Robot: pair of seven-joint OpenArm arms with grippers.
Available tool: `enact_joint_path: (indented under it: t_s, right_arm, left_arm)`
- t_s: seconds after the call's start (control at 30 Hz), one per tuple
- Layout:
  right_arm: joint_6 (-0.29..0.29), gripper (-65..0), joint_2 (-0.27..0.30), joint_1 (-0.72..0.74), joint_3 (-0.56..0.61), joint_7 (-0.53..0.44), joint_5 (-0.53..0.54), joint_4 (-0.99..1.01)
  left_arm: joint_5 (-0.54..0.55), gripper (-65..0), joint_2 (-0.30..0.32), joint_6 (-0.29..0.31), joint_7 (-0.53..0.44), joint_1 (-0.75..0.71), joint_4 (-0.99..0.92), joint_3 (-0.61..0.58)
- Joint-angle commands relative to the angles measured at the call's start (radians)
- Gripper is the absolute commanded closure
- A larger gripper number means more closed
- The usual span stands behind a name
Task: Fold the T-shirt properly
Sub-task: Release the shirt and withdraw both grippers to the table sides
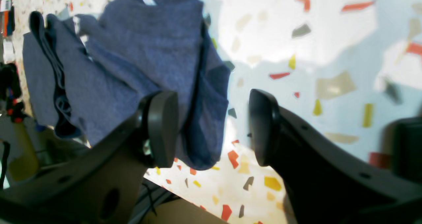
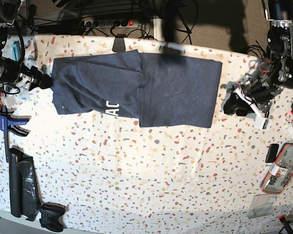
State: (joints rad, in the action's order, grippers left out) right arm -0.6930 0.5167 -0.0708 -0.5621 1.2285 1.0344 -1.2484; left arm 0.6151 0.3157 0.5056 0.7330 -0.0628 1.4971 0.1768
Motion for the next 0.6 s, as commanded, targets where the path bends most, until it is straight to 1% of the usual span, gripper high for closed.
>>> enact_joint_path:
  t_s: [0.0, 0.1, 0.23, 0.33, 0.47, 0.5, 0.57]
  right_arm:
    - [-0.005, -34.0, 0.021, 0.01, -0.006, -0.008, 0.018, -0.002]
    - [-0.005, -34.0, 0.007, 0.009, -0.006, -0.008, 0.017, 0.015]
    - [-0.005, -34.0, -0.023, 0.01, -0.001, -0.008, 0.017, 0.015]
    - [-0.005, -33.9, -0.045, 0.009, 0.023, -0.006, 0.017, 0.015]
    - [-0.005, -33.9, -0.067, 0.01, 0.082, -0.008, 0.017, 0.015]
    - [-0.005, -33.4, -0.071, 0.01, 0.095, -0.009, 0.018, 0.015]
    - [-0.005, -29.8, -0.078, 0.01, 0.119, -0.009, 0.018, 0.015]
  left_arm:
    - [0.013, -28.1, 0.021, 0.005, -0.031, 0.002, 0.019, 0.008]
    - [-0.006, -28.1, 0.023, 0.004, -0.054, -0.024, 0.019, 0.008]
    - [-0.034, -28.1, 0.023, 0.004, -0.054, -0.047, 0.019, 0.008]
    - [-0.051, -28.1, 0.023, 0.004, -0.053, -0.057, 0.019, 0.008]
    - [-0.065, -28.1, 0.026, 0.004, -0.054, -0.056, 0.019, 0.008]
    - [-0.065, -28.1, 0.028, 0.004, -0.054, -0.056, 0.019, 0.008]
    - [-0.065, -28.1, 0.037, 0.004, -0.053, -0.056, 0.019, 0.008]
